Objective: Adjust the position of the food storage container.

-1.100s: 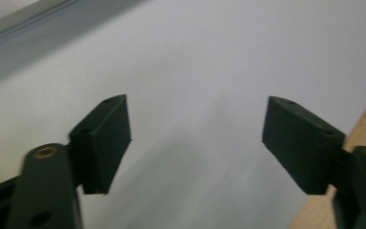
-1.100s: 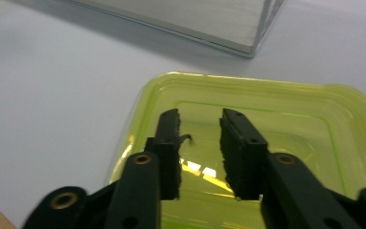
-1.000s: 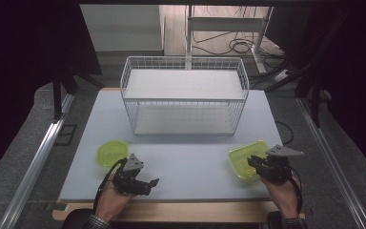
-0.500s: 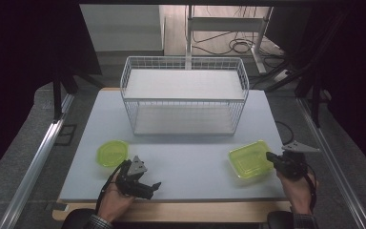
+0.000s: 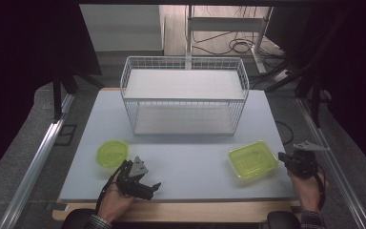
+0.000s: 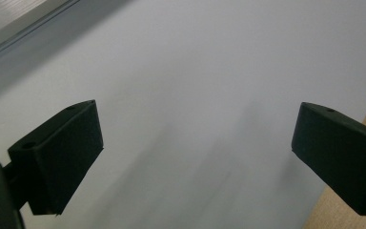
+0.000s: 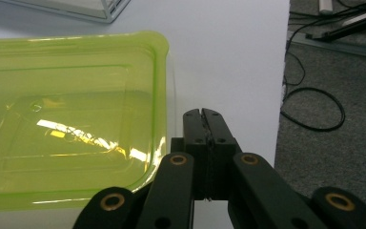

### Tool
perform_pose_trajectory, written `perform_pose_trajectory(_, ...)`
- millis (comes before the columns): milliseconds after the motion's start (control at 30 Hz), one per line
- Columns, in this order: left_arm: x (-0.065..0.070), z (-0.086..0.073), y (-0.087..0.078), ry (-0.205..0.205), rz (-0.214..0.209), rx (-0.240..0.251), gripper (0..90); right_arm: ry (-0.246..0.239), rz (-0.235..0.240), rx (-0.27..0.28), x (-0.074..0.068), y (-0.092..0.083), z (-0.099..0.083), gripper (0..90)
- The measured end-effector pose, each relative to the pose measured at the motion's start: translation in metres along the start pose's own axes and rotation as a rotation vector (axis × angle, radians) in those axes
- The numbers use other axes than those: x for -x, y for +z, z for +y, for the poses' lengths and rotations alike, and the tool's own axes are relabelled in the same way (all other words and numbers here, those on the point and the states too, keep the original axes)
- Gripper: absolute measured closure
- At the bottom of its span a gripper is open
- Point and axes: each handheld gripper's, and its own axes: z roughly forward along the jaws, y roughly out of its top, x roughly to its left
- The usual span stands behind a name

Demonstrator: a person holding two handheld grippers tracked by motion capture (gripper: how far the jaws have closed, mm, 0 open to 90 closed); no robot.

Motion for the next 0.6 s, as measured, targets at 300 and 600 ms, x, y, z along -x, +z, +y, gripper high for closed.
perform_pose_trajectory(300,0.001,0.0,0.0,0.01,0.006,0.0,3.1,0.001,0.042,-0.023,-0.006,0.003,0.0,88.7)
perform_pose_trajectory(600,0.002,0.0,0.001,0.027,0.015,-0.001,3.1,-0.012,0.125,-0.054,-0.031,0.008,0.002,88.7)
